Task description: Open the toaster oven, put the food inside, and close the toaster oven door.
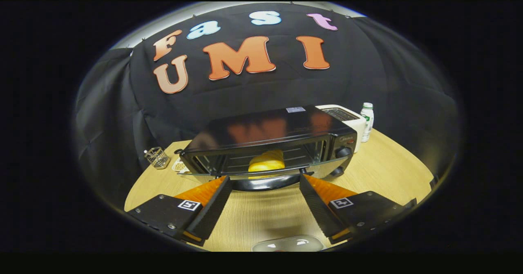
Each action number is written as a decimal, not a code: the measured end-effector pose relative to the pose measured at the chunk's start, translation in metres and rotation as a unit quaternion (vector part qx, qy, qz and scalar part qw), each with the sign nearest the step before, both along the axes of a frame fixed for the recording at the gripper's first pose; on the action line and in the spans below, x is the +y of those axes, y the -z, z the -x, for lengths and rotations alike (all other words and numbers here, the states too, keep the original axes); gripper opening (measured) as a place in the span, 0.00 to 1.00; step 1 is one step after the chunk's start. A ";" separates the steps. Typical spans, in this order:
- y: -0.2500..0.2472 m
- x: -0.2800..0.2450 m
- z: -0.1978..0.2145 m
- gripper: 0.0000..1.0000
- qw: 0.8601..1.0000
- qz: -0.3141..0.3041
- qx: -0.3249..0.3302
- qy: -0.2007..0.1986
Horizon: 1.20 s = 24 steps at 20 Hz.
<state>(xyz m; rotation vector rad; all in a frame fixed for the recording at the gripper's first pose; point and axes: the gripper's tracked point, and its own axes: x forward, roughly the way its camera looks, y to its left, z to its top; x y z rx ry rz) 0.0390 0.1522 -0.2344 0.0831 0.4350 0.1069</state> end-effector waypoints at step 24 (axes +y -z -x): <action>-0.207 -0.025 0.005 0.99 0.992 0.034 -0.123 -0.003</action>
